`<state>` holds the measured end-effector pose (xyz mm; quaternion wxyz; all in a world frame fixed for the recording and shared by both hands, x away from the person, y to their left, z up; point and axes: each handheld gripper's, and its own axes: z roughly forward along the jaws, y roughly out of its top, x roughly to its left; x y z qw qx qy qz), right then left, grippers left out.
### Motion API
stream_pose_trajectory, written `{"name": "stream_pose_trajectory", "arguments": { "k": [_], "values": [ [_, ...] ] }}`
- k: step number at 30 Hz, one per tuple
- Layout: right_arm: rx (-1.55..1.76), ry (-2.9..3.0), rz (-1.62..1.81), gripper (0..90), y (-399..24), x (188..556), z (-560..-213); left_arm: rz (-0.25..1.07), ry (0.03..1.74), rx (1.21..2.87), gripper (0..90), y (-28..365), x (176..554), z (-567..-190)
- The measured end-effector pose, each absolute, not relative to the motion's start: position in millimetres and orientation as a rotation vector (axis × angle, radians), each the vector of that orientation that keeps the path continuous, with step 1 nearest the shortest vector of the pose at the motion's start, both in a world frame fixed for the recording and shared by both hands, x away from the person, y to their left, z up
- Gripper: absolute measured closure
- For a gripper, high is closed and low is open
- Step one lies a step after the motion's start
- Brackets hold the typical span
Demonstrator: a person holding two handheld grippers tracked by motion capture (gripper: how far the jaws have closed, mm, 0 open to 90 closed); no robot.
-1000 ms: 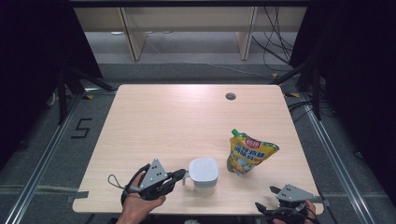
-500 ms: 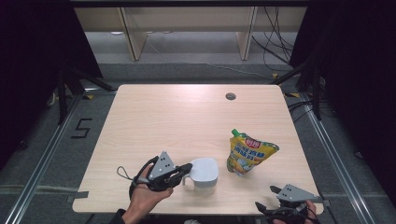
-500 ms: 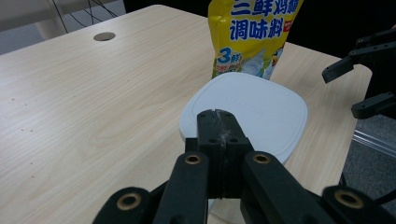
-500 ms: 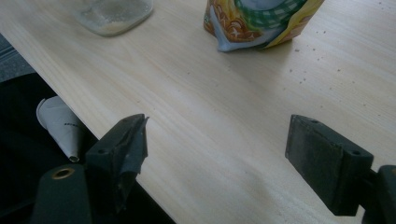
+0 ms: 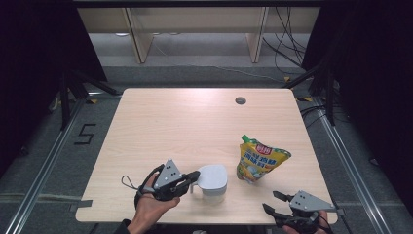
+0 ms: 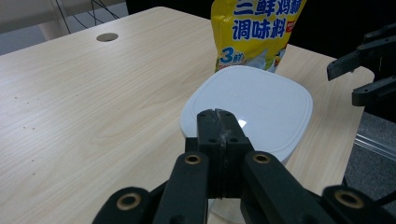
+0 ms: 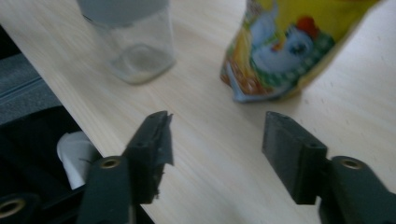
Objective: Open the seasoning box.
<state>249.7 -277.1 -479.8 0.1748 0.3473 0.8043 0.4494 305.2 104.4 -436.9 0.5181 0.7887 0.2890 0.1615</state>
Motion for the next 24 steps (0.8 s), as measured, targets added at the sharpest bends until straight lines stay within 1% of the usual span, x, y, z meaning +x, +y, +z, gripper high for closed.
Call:
{"name": "stream_pose_trajectory", "arguments": {
  "k": [2, 5, 7, 12, 17, 19, 21, 24],
  "values": [
    [0.927, 2.268, 1.284, 55.4, -271, 251, -476, 0.393, 0.694, 1.894, 88.9, 105, 305, -437],
    [0.873, 2.262, 1.348, 64.1, -263, 257, -473, 0.397, 0.693, 1.895, 88.9, 105, 305, -437],
    [0.861, 2.265, 1.358, 65.7, -259, 258, -472, 0.397, 0.692, 1.899, 88.9, 106, 305, -437],
    [0.816, 2.250, 1.418, 78.8, -237, 265, -464, 0.412, 0.682, 1.904, 88.9, 106, 305, -438],
    [0.776, 2.245, 1.445, 82.9, -226, 271, -461, 0.396, 0.698, 1.891, 88.9, 106, 305, -438],
    [0.760, 2.260, 1.463, 86.7, -217, 275, -458, 0.413, 0.673, 1.903, 88.9, 107, 306, -438],
    [0.732, 2.258, 1.479, 86.9, -215, 277, -458, 0.399, 0.700, 1.893, 88.9, 107, 305, -439],
    [0.707, 2.258, 1.474, 88.2, -205, 280, -455, 0.403, 0.689, 1.898, 88.9, 108, 305, -439]
  ]
}}
